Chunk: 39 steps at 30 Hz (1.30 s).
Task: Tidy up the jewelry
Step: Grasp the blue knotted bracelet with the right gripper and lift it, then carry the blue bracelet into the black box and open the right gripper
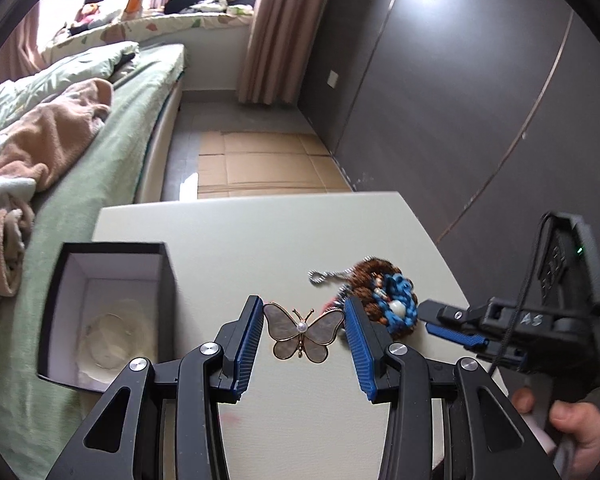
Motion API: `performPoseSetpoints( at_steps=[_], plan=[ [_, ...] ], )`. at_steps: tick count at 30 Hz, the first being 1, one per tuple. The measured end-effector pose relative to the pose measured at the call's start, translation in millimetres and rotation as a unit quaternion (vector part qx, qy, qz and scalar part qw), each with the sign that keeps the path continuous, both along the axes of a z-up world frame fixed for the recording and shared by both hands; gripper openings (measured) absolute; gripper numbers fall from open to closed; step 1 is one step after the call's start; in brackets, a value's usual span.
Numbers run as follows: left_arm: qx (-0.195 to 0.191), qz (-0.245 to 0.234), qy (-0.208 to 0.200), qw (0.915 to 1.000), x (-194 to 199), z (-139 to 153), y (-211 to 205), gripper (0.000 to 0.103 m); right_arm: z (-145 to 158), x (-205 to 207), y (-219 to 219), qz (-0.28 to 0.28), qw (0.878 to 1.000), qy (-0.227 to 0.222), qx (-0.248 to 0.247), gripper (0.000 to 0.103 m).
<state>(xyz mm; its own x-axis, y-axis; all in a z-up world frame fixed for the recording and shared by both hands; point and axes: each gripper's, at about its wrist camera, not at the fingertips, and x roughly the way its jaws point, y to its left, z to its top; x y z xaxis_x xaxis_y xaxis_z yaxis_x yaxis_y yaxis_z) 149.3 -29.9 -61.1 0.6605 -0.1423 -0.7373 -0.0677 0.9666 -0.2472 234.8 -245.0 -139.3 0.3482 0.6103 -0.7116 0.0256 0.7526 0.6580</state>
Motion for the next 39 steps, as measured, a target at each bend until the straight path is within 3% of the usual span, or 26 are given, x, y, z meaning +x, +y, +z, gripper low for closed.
performPoseSetpoints(
  at_steps=[7, 8, 9, 10, 13, 22, 30, 31, 33, 35, 39],
  plan=[
    [-0.006, 0.025, -0.012, 0.9996, -8.5, 11.8, 35.2, 0.043, -3.4, 6.5, 13.9, 0.001, 0.999, -0.003, -0.046, 0.034],
    [-0.006, 0.030, -0.014, 0.9994, -10.0, 13.2, 40.6, 0.043, -3.0, 7.1, 14.1, 0.000, 0.999, -0.004, -0.054, 0.027],
    [-0.006, 0.035, -0.016, 0.9993, -11.5, 14.3, 45.8, 0.043, -2.4, 7.4, 15.0, -0.003, 0.998, -0.006, -0.066, 0.015],
    [-0.005, 0.040, -0.018, 0.9990, -13.0, 15.7, 51.6, 0.043, -2.7, 8.3, 14.8, -0.002, 0.998, -0.006, -0.069, 0.011],
    [-0.007, 0.055, -0.021, 0.9982, -17.4, 18.6, 66.8, 0.043, -0.7, 7.5, 12.5, -0.004, 0.998, -0.014, -0.067, 0.010],
    [-0.020, 0.091, -0.022, 0.9954, -23.6, 22.6, 107.0, 0.043, 39.6, -5.3, 12.4, 0.003, 0.995, -0.096, -0.015, 0.010],
    [-0.037, 0.115, -0.017, 0.9925, -20.5, 18.5, 126.1, 0.044, 62.1, -15.1, 42.5, 0.020, 0.989, -0.143, 0.028, 0.010],
    [-0.044, 0.117, -0.014, 0.9920, -19.4, 17.2, 129.1, 0.045, 63.3, -16.1, 46.9, 0.023, 0.988, -0.147, 0.032, 0.010],
    [-0.066, 0.117, -0.006, 0.9909, -17.4, 13.8, 135.5, 0.063, 66.4, -18.0, 58.2, 0.033, 0.987, -0.153, 0.041, 0.010],
    [-0.088, 0.125, -0.007, 0.9883, -18.3, 11.7, 144.2, 0.071, 69.8, -19.7, 70.9, 0.048, 0.985, -0.160, 0.052, 0.010],
    [-0.088, 0.141, -0.015, 0.9860, -23.5, 18.2, 156.0, 0.073, 72.9, -24.4, 94.4, 0.077, 0.980, -0.169, 0.067, 0.010]
  ],
)
